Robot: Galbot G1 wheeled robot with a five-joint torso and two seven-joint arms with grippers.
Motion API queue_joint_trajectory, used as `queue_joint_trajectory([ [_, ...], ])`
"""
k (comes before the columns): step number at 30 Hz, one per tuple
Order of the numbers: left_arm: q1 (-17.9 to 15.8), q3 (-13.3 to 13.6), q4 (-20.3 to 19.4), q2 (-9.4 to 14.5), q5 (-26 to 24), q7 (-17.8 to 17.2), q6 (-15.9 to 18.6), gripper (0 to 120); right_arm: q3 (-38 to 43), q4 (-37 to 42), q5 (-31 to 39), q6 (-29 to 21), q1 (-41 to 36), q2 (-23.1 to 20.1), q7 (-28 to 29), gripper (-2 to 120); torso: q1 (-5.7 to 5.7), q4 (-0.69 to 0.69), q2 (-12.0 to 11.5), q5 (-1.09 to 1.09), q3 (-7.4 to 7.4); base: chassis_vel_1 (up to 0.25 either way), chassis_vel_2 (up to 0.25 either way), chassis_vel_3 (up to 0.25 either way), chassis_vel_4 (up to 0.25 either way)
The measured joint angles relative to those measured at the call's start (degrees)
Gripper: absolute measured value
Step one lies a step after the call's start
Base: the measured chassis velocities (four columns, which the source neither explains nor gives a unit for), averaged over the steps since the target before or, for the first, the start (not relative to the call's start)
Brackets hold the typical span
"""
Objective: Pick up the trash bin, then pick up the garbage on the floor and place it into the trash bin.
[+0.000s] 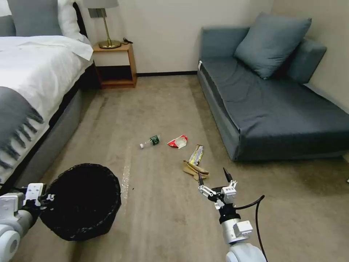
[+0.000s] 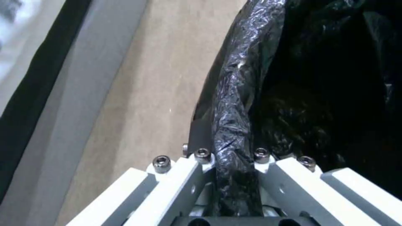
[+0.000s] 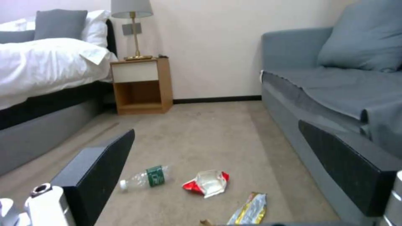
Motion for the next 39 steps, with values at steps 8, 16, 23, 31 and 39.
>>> queue_joint_trajectory([
  [8, -0.3, -0.3, 0.4, 0.3, 0.7, 0.4, 0.0, 3, -0.1, -1.7, -0.7, -0.1, 0.8, -0.2, -0.1, 100, 0.0, 0.02, 0.0, -0.01, 0.0, -0.119, 0.123, 0.122, -0.12],
  [16, -0.4, -1.1, 1.0, 0.6, 0.8, 0.7, -0.1, 3, -0.8, -3.2, -1.3, -0.2, 1.5, -0.1, -0.3, 100, 0.0, 0.01, 0.0, -0.01, 0.0, -0.115, 0.108, 0.117, -0.113],
  [23, -0.2, -1.3, 1.3, 0.5, 0.9, 0.8, -0.1, 3, -1.0, -4.0, -1.6, -0.3, 2.1, 0.0, 0.3, 100, 0.0, 0.01, 0.0, -0.01, 0.0, -0.1, 0.117, 0.108, -0.12],
  [31, -0.2, -1.4, 1.8, -0.1, 1.3, 1.2, -0.1, 3, -1.1, -5.4, -2.2, -0.5, 2.0, -0.2, 0.5, 100, 0.0, 0.01, 0.0, -0.01, 0.0, -0.139, 0.114, 0.129, -0.117],
  [39, -0.1, -1.8, 2.0, -0.2, 1.8, 1.6, -0.1, 3, -3.6, -5.8, -5.7, -7.6, 1.6, -2.8, -0.2, 100, 0.0, 0.01, 0.0, -0.01, 0.0, -0.112, 0.122, 0.112, -0.111],
])
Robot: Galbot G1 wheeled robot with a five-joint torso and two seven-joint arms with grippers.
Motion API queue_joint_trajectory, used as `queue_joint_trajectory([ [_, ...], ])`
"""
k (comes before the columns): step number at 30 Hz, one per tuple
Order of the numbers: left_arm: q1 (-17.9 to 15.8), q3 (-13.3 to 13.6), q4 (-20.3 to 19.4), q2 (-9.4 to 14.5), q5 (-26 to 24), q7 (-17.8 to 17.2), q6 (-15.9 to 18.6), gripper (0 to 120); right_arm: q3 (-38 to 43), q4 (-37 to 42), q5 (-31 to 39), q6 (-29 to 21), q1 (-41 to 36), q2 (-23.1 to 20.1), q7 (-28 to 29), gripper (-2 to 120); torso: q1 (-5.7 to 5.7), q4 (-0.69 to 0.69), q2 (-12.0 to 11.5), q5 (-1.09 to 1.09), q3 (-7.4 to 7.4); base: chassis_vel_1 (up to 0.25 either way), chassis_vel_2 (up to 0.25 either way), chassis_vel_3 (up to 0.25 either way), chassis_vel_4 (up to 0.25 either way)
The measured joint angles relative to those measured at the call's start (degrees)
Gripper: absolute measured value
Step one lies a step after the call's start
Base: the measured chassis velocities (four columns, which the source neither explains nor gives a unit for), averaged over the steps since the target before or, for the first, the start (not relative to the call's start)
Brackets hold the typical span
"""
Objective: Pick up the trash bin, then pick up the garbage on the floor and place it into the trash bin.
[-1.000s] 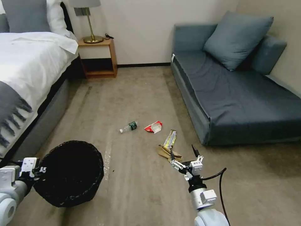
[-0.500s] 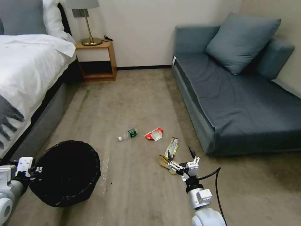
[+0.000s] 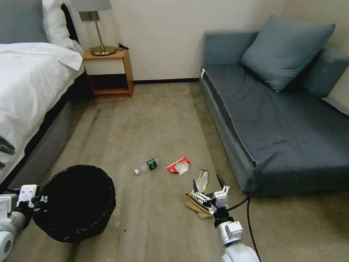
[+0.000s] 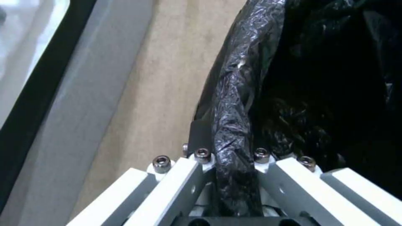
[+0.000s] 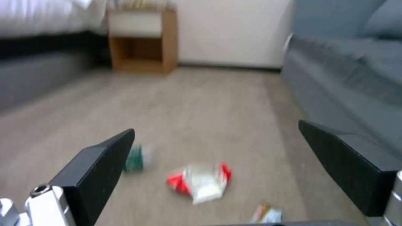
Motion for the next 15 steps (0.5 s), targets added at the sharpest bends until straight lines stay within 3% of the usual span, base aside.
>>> queue_joint_trajectory([
  [1, 0.0, 0.0, 0.0, 0.0, 0.0, 0.0, 0.0, 3, 0.0, 0.0, 0.0, 0.0, 0.0, 0.0, 0.0, 100, 0.0, 0.0, 0.0, 0.0, 0.0, -0.092, 0.083, 0.087, -0.089],
  [4, 0.0, 0.0, 0.1, -0.1, 0.6, 0.2, 0.0, 3, -2.6, -1.9, 0.0, -9.9, 2.2, -2.9, -1.2, 100, 0.0, -0.01, 0.0, 0.0, 0.0, -0.047, 0.067, 0.044, -0.061],
  [6, 0.1, 0.0, 0.1, -0.1, 0.7, 0.3, 0.0, 3, -3.9, -5.0, 2.1, -13.7, 5.1, -5.0, -2.7, 100, 0.0, -0.01, 0.0, 0.01, 0.0, 0.0, 0.0, 0.0, 0.0],
  [15, 0.4, -0.3, 0.2, 0.0, 1.0, 0.8, 0.0, 3, -9.0, -15.3, 10.6, -21.1, 15.1, -10.8, -9.2, 100, 0.0, 0.0, 0.0, 0.01, 0.0, 0.0, 0.0, 0.0, 0.0],
])
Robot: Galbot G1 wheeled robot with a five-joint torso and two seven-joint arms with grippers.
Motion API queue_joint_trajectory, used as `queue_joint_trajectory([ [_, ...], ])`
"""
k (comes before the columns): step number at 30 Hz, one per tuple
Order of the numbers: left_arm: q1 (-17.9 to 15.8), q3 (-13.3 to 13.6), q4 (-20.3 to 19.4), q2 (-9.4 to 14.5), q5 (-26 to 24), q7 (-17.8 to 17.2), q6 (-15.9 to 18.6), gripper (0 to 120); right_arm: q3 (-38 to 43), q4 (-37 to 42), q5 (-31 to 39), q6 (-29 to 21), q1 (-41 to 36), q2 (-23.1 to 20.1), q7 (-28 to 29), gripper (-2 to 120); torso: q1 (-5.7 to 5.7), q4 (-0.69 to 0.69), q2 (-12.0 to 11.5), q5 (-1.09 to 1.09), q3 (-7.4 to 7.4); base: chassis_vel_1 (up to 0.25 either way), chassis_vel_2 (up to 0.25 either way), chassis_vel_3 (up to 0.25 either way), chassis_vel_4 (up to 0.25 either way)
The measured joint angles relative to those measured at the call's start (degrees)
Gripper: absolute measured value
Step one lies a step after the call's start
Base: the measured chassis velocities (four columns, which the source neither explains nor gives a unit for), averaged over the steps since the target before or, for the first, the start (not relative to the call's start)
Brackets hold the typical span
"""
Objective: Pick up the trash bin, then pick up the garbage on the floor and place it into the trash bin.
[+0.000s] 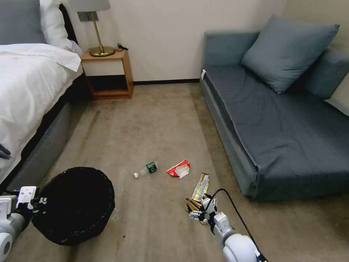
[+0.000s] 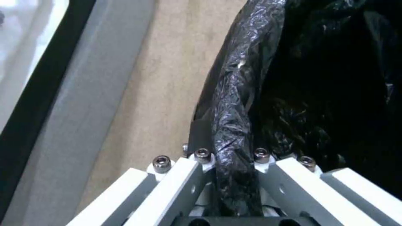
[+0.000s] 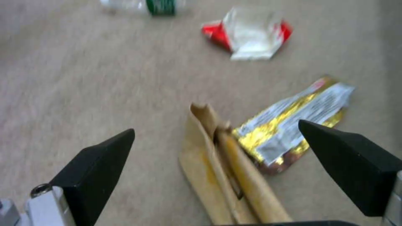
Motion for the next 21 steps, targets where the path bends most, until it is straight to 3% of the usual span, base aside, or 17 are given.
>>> queue_joint_trajectory([
  [7, -0.3, 0.3, 0.0, 0.1, 0.0, 0.1, 0.0, 3, -1.8, -8.6, 0.1, -0.3, 4.7, 0.2, -1.9, 96, 0.0, 0.0, 0.0, 0.0, 0.0, 0.0, 0.0, 0.0, 0.0],
  [11, -0.5, 0.4, 0.0, 0.1, 0.0, 0.2, 0.0, 3, -2.1, -13.2, -1.0, 0.1, 6.5, 1.1, -2.1, 80, 0.0, 0.0, 0.0, 0.0, 0.0, 0.0, 0.0, 0.0, 0.0],
  [21, -0.6, 0.7, -0.2, 0.1, 0.0, 0.2, 0.0, 3, -2.0, -14.7, -0.8, 0.7, 7.0, 1.6, -2.1, 50, 0.0, -0.01, 0.0, 0.0, 0.0, 0.0, 0.0, 0.0, 0.0],
])
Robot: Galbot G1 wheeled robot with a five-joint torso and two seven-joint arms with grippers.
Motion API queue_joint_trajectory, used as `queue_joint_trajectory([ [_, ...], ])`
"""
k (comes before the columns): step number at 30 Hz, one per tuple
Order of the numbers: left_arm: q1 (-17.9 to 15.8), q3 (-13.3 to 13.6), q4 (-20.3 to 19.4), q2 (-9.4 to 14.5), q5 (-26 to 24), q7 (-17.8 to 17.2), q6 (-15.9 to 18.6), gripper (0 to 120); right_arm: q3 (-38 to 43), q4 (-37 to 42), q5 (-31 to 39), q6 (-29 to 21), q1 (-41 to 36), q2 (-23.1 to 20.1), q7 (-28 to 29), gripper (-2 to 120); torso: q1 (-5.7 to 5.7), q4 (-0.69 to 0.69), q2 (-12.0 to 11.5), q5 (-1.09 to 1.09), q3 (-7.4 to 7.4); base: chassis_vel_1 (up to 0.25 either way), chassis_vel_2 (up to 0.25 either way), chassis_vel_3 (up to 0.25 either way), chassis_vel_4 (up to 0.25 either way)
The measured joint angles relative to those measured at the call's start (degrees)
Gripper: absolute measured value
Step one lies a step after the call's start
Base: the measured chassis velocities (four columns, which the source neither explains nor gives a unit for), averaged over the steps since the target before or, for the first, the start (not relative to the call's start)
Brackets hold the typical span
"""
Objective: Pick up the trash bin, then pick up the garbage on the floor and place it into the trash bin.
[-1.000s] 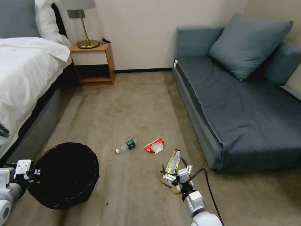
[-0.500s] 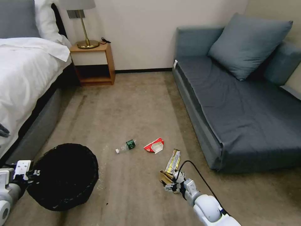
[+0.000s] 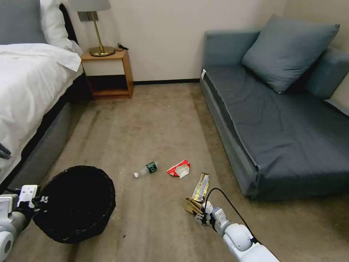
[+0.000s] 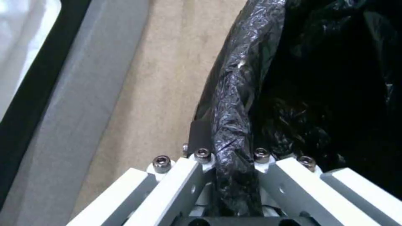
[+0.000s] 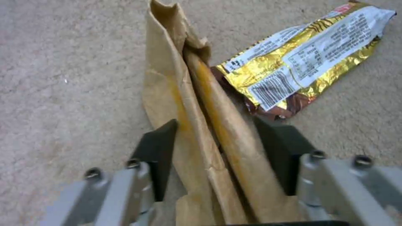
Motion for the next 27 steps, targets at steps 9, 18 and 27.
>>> queue_joint_trajectory([
  [9, -0.4, 0.4, 0.0, 0.1, 0.0, 0.0, 0.0, 3, 0.0, -0.4, -0.4, 0.8, -0.2, 0.1, 0.0, 17, 0.0, 0.0, 0.0, 0.0, 0.0, 0.0, 0.0, 0.0, 0.0],
  [18, -0.3, 0.4, 0.1, 0.0, -0.1, 0.1, 0.0, 3, 0.8, 10.8, 2.8, 1.2, -4.3, -2.1, 0.1, 0, 0.0, -0.01, 0.0, 0.0, 0.0, 0.0, 0.0, 0.0, 0.0],
  [27, 0.4, 0.3, -0.6, -0.9, -0.1, 0.2, 0.0, 3, -8.8, 35.4, 21.9, -0.3, 0.4, -0.8, 6.1, 0, 0.0, 0.01, 0.0, -0.01, 0.0, 0.0, 0.0, 0.0, 0.0],
])
